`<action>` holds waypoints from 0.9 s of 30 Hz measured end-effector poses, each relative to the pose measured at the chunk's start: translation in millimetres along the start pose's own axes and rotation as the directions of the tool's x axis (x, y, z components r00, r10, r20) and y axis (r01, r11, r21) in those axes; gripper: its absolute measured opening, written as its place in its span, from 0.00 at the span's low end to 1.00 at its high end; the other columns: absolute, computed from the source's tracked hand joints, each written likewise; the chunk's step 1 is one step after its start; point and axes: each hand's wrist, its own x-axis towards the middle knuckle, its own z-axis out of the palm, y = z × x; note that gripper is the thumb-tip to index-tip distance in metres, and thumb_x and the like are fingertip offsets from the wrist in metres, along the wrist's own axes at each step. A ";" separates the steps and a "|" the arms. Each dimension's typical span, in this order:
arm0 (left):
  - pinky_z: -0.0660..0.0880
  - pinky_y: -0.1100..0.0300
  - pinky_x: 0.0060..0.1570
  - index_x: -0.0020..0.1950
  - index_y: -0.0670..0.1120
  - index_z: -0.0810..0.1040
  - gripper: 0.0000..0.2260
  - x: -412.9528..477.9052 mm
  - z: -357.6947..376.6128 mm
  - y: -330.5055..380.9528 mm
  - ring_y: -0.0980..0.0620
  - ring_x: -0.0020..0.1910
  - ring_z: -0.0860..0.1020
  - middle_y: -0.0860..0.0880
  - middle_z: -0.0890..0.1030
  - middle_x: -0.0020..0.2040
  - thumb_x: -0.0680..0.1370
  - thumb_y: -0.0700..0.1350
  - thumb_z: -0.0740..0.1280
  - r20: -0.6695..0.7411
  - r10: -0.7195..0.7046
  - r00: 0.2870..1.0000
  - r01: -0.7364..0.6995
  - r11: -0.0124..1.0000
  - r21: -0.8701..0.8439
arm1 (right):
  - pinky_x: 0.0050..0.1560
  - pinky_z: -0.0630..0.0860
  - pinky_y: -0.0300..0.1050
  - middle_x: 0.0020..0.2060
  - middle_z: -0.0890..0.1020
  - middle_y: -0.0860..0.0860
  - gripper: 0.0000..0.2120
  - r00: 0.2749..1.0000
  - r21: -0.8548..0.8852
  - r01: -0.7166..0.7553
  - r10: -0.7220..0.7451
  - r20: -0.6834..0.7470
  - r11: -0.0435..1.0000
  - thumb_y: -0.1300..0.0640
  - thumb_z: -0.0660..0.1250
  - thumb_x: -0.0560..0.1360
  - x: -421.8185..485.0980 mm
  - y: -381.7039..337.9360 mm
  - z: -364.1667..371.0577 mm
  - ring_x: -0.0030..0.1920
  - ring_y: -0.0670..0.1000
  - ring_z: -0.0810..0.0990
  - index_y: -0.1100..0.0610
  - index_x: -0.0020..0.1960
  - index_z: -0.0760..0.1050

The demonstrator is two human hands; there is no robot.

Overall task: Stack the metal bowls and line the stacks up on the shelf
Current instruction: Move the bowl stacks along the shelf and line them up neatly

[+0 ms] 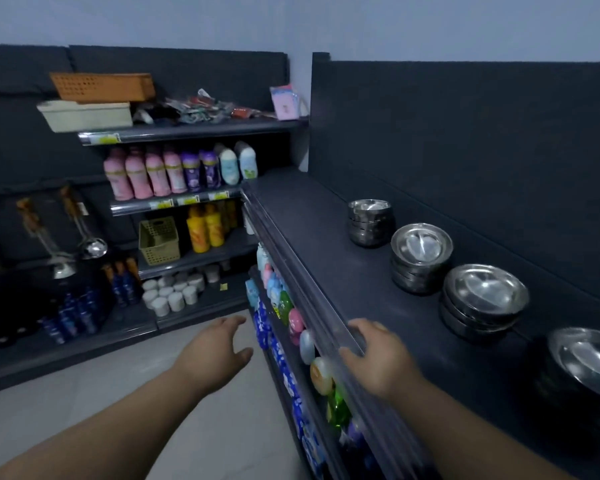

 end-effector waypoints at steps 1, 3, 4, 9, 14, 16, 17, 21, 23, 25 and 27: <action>0.67 0.59 0.66 0.76 0.52 0.61 0.28 15.6 -2.4 0.9 0.51 0.70 0.68 0.49 0.66 0.74 0.78 0.55 0.65 0.001 0.007 1.000 -0.007 1.000 -0.002 | 0.64 0.72 0.45 0.65 0.74 0.49 0.25 1.000 -0.023 0.005 -0.005 -0.009 1.000 0.46 0.66 0.76 15.5 -0.5 -2.5 0.64 0.51 0.74 0.49 0.71 0.69; 0.68 0.60 0.65 0.76 0.52 0.62 0.28 46.0 -8.0 2.4 0.51 0.69 0.69 0.49 0.67 0.73 0.77 0.54 0.65 -0.007 0.028 1.000 -0.028 0.999 -0.021 | 0.63 0.73 0.47 0.65 0.74 0.50 0.25 0.999 -0.052 0.024 -0.025 -0.032 0.998 0.47 0.67 0.75 43.8 -2.4 -7.1 0.64 0.51 0.75 0.49 0.70 0.69; 0.68 0.60 0.64 0.75 0.52 0.63 0.28 61.6 -10.8 1.9 0.52 0.69 0.70 0.49 0.67 0.72 0.77 0.54 0.66 -0.016 0.043 0.999 -0.044 0.999 -0.030 | 0.63 0.73 0.47 0.66 0.74 0.49 0.24 0.998 -0.062 0.032 -0.035 -0.045 0.998 0.47 0.67 0.75 57.3 -3.6 -9.4 0.64 0.51 0.75 0.49 0.70 0.70; 0.67 0.62 0.64 0.74 0.53 0.64 0.27 147.7 -26.9 -2.8 0.53 0.68 0.70 0.52 0.68 0.72 0.77 0.55 0.66 -0.046 0.141 0.989 -0.144 0.987 -0.068 | 0.65 0.71 0.45 0.69 0.72 0.48 0.25 0.995 -0.067 -0.013 0.006 -0.096 0.998 0.46 0.67 0.76 121.2 -10.7 -23.0 0.67 0.49 0.73 0.48 0.71 0.68; 0.65 0.65 0.61 0.74 0.53 0.65 0.26 247.3 -43.6 4.3 0.54 0.67 0.71 0.52 0.67 0.73 0.77 0.54 0.66 -0.034 0.321 0.947 -0.322 0.937 -0.133 | 0.63 0.68 0.40 0.67 0.72 0.51 0.26 0.960 -0.015 -0.141 0.134 -0.246 0.990 0.48 0.69 0.76 183.9 -22.0 -32.1 0.64 0.51 0.75 0.50 0.72 0.68; 0.64 0.69 0.58 0.74 0.53 0.65 0.26 285.4 -52.3 10.7 0.57 0.64 0.72 0.53 0.67 0.72 0.77 0.54 0.67 -0.022 0.408 0.913 -0.406 0.900 -0.161 | 0.64 0.66 0.38 0.69 0.71 0.51 0.28 0.933 0.023 -0.194 0.192 -0.304 0.981 0.48 0.69 0.75 204.0 -29.8 -35.2 0.66 0.50 0.73 0.50 0.73 0.67; 0.63 0.71 0.56 0.74 0.53 0.65 0.26 303.4 -57.0 15.2 0.58 0.62 0.72 0.53 0.68 0.72 0.77 0.54 0.67 -0.016 0.452 0.892 -0.448 0.877 -0.174 | 0.64 0.64 0.36 0.70 0.70 0.50 0.29 0.918 0.039 -0.214 0.214 -0.333 0.976 0.48 0.69 0.75 213.1 -34.0 -37.5 0.67 0.49 0.72 0.50 0.73 0.66; 0.64 0.67 0.60 0.74 0.55 0.64 0.26 366.4 -69.5 43.8 0.57 0.66 0.70 0.55 0.68 0.71 0.77 0.54 0.66 0.009 0.598 0.802 -0.577 0.777 -0.250 | 0.63 0.63 0.34 0.72 0.68 0.50 0.33 0.860 0.068 -0.266 0.268 -0.435 0.962 0.48 0.71 0.74 244.6 -43.9 -48.4 0.68 0.49 0.72 0.51 0.74 0.63; 0.63 0.67 0.62 0.74 0.55 0.64 0.27 392.1 -68.7 61.2 0.56 0.68 0.68 0.54 0.68 0.71 0.77 0.54 0.67 0.022 0.661 0.750 -0.632 0.727 -0.268 | 0.65 0.61 0.34 0.74 0.65 0.49 0.35 0.837 0.075 -0.303 0.302 -0.456 0.950 0.48 0.72 0.73 256.7 -44.1 -56.0 0.70 0.48 0.69 0.51 0.76 0.61; 0.64 0.67 0.63 0.74 0.55 0.64 0.28 413.5 -65.0 79.1 0.57 0.68 0.69 0.54 0.68 0.71 0.76 0.54 0.68 0.037 0.708 0.705 -0.670 0.683 -0.290 | 0.67 0.59 0.33 0.75 0.62 0.49 0.38 0.825 0.070 -0.334 0.327 -0.460 0.940 0.47 0.73 0.72 267.1 -40.3 -64.4 0.73 0.49 0.66 0.51 0.77 0.59; 0.64 0.65 0.65 0.74 0.55 0.64 0.29 431.2 -58.1 96.7 0.56 0.69 0.68 0.54 0.68 0.71 0.75 0.55 0.69 0.061 0.743 0.666 -0.693 0.647 -0.317 | 0.69 0.56 0.33 0.76 0.61 0.50 0.41 0.814 0.081 -0.350 0.346 -0.467 0.933 0.47 0.74 0.71 276.3 -33.6 -71.7 0.74 0.48 0.63 0.51 0.78 0.57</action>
